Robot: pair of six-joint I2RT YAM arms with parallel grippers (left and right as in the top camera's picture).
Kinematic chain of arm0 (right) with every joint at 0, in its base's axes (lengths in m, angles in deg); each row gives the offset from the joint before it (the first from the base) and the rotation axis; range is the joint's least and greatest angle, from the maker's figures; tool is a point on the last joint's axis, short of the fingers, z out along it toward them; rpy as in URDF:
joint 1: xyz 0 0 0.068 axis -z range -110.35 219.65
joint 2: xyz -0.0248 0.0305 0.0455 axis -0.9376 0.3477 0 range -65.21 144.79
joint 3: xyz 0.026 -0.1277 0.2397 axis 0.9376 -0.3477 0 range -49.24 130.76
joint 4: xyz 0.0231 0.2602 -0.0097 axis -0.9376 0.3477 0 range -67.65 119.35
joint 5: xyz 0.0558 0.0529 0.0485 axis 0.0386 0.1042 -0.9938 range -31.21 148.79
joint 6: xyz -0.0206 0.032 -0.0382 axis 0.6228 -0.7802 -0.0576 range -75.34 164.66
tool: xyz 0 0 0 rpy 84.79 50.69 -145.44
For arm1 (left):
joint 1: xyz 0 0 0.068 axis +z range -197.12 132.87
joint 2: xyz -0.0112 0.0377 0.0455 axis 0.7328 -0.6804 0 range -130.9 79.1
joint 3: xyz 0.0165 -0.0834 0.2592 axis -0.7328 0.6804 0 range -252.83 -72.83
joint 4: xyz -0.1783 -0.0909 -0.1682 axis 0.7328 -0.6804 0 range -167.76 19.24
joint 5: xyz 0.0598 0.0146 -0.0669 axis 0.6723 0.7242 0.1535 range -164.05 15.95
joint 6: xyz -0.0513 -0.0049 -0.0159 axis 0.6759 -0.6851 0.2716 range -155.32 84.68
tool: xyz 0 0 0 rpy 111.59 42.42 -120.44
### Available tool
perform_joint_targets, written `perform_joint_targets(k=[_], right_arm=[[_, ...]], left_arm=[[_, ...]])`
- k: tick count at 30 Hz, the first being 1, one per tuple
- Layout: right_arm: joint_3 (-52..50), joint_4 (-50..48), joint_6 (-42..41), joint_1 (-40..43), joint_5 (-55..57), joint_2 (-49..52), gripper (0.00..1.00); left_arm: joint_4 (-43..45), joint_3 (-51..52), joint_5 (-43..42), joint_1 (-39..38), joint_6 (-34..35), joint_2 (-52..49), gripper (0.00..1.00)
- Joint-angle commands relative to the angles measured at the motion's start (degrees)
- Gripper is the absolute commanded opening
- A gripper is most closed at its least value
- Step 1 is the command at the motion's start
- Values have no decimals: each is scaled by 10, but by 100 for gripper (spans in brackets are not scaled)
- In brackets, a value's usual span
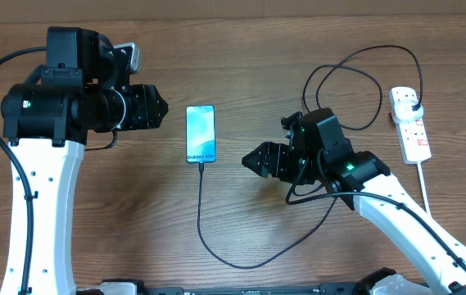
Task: Plug charger to phone and switch on socket
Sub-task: 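Open the left gripper and raise it away from the phone, then move the right gripper toward the white power strip's switch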
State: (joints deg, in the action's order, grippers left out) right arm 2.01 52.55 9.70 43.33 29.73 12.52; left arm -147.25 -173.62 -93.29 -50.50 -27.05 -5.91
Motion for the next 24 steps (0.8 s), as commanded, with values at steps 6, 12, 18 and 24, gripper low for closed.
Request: perform_joint_targets(k=[6, 12, 18, 24], right_arm=[[7, 21, 28, 9, 10, -2, 64], [58, 90, 75, 25, 17, -2, 54], [115, 171, 89, 52, 59, -2, 42], [182, 247, 120, 104, 61, -2, 12]], left_arm=[[2, -9, 5, -1, -25, 8, 95], [0, -9, 4, -1, -25, 7, 100], [1, -9, 4, -1, -25, 7, 100], [4, -9, 4, -1, -21, 7, 100]])
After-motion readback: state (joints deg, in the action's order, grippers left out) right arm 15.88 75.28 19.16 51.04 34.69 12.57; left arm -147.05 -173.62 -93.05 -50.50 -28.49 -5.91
